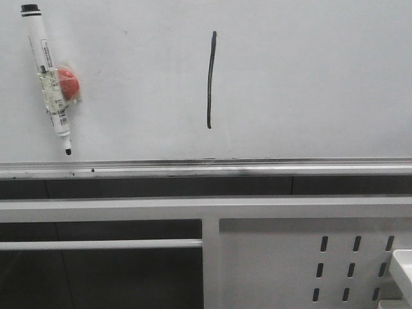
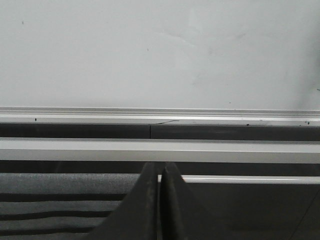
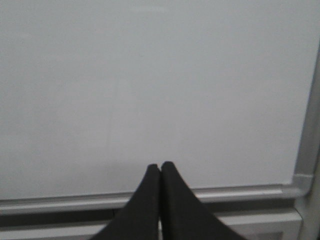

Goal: Write number 1 on whiteboard

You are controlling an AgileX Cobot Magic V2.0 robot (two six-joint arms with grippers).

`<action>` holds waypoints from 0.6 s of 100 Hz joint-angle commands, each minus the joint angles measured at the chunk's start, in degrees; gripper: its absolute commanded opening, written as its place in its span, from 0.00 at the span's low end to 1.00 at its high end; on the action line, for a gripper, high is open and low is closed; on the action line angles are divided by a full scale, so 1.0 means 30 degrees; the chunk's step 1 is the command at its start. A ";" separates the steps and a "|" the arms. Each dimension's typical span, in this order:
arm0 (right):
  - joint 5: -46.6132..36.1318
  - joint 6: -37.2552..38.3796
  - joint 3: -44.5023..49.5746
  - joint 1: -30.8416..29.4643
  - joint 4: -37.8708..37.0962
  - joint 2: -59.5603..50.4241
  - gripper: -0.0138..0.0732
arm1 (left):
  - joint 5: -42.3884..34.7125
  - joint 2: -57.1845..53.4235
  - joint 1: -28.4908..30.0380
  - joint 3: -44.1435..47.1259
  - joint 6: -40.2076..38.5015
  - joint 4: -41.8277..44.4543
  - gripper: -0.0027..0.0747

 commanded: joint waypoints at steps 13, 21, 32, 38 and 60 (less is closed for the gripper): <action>0.1694 -0.0107 0.0228 -0.0652 -0.0263 -0.0359 0.08 | -0.1035 -0.0410 0.0034 0.0642 0.0032 -0.0140 0.01; 0.3470 -0.0107 0.0228 -0.0652 -0.0263 -0.0359 0.08 | -0.1035 -0.0410 0.0034 0.0642 0.0032 -0.0140 0.01; 0.4449 -0.0107 0.0228 -0.0652 -0.0263 -0.0359 0.08 | -0.1035 -0.0410 0.0034 0.0642 0.0032 -0.0140 0.01; 0.4449 -0.0107 0.0228 -0.0652 -0.0218 -0.0359 0.08 | -0.1035 -0.0410 0.0034 0.0642 0.0032 -0.0140 0.01; 0.4449 -0.0107 0.0228 -0.0652 0.0000 -0.0359 0.08 | -0.1035 -0.0410 0.0034 0.0642 0.0032 -0.0140 0.01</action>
